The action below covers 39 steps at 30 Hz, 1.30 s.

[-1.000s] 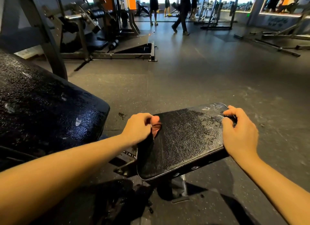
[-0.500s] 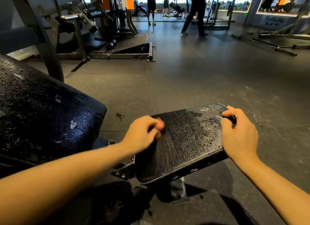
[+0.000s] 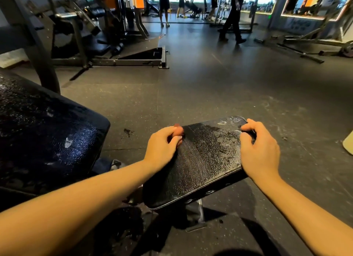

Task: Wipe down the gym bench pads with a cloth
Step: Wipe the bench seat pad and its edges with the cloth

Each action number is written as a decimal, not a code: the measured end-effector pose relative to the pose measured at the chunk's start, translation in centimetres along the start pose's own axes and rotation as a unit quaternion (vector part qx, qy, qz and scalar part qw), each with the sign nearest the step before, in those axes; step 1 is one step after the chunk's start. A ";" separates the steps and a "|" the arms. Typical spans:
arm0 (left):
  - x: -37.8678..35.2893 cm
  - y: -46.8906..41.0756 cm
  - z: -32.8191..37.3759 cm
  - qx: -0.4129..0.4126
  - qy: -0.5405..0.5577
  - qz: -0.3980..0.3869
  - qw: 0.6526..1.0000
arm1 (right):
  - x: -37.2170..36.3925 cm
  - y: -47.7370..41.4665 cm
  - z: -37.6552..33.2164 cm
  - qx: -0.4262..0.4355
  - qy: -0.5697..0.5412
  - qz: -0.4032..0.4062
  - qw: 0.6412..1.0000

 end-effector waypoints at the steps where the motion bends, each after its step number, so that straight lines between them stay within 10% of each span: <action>1: -0.7 0.8 1.6 -0.017 0.015 -0.017 1.000 | 0.0 0.0 -0.1 0.001 0.001 0.000 1.000; 6: -3.6 7.8 7.7 -0.224 0.039 -0.151 0.962 | -0.2 -0.1 -0.2 -0.001 0.006 0.009 1.000; 12: -1.4 -3.1 0.4 0.006 0.008 -0.019 1.000 | -0.1 -0.1 0.0 -0.009 0.001 -0.008 1.000; 19: -4.3 5.4 7.5 -0.210 0.035 -0.175 0.961 | -0.3 -0.1 -0.2 -0.001 0.000 0.008 1.000; 26: -3.5 -5.6 3.0 -0.008 0.003 -0.060 0.998 | -0.2 0.1 -0.3 -0.007 -0.009 0.002 1.000; 36: -1.8 9.7 5.6 -0.224 -0.055 -0.219 0.948 | -0.1 0.1 -0.3 -0.004 -0.003 -0.003 1.000; 39: -0.8 6.3 4.7 -0.162 -0.045 -0.203 0.965 | -0.1 0.1 -0.4 0.005 -0.004 -0.004 1.000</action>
Point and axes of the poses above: each hand's wrist, its own y-axis away from the middle knuckle, its own x-axis out of the back of the hand, z = x × y, the point moved 5 cm from there along -y, towards the middle knuckle, and after that the axes turned 12 degrees about -z, right-handed, at the moved point
